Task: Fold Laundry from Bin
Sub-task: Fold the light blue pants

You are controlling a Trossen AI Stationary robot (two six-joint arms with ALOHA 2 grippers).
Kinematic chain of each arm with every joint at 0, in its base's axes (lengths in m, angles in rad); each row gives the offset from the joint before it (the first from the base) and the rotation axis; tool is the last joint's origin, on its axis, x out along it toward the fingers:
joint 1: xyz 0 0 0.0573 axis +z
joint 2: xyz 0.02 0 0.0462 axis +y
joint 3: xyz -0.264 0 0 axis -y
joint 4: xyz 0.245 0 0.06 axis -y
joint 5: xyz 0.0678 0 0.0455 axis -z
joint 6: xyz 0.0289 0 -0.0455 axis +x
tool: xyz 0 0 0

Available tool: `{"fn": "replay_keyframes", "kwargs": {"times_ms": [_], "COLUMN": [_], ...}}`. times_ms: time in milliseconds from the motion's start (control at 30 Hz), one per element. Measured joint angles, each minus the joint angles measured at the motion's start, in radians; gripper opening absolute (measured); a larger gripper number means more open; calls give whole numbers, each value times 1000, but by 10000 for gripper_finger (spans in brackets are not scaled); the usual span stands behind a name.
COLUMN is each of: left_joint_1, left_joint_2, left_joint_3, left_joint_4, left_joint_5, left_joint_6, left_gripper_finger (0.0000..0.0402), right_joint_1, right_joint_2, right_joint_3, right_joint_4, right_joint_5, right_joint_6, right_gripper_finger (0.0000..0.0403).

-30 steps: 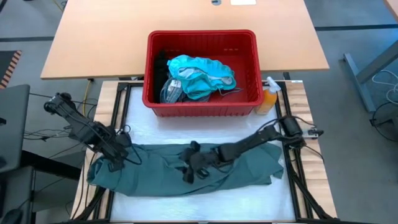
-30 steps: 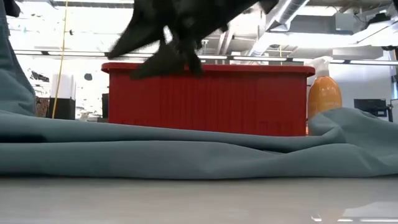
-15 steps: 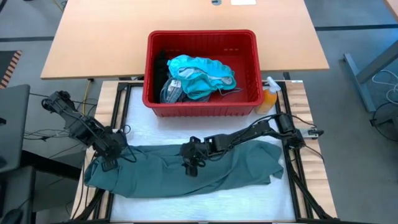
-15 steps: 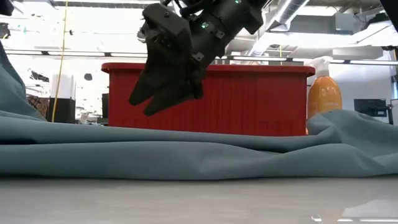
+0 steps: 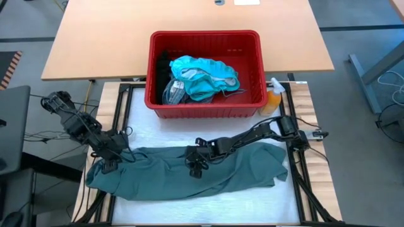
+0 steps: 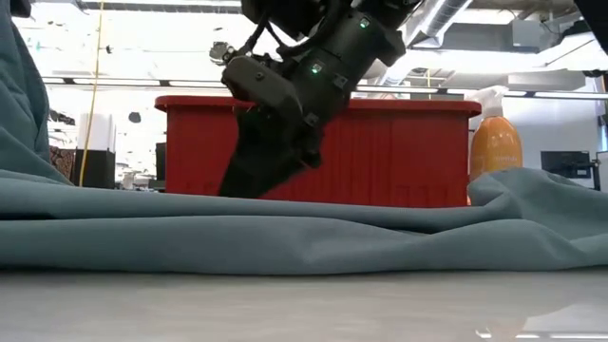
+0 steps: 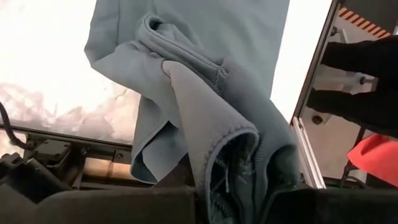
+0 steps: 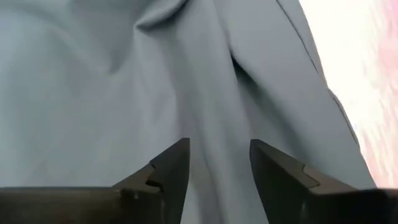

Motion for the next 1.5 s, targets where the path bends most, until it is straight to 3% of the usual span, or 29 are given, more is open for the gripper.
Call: {"fn": "replay_keyframes", "kwargs": {"times_ms": [400,500,633,700,967,1167,1333,1500], "left_joint_1": [0,-1,-1,-1,-1,-1,-1,-1], "left_joint_2": [-22,-32,-50,-65,-169,-249,-291,-301], "left_joint_3": [0,0,0,0,0,1,1,1], "left_joint_4": [60,62,66,67,68,48,44,42], "left_joint_5": [0,-4,-9,-11,-34,-65,-96,-137], "left_joint_6": [1,0,-5,-14,-106,-179,-227,-245], "left_gripper_finger": [29,29,29,29,29,29,29,29], "right_joint_1": [-7,1,11,10,-15,-62,-70,-80], "right_joint_2": [53,54,44,29,-56,-48,-48,-48], "right_joint_3": [2,0,0,0,50,52,53,53], "right_joint_4": [33,26,12,10,-71,-187,-220,-205], "right_joint_5": [-19,-16,-3,-3,51,63,159,169], "right_joint_6": [-23,-23,-23,-23,-37,28,115,124], "right_gripper_finger": [169,130,36,17,15,15,15,59]}}
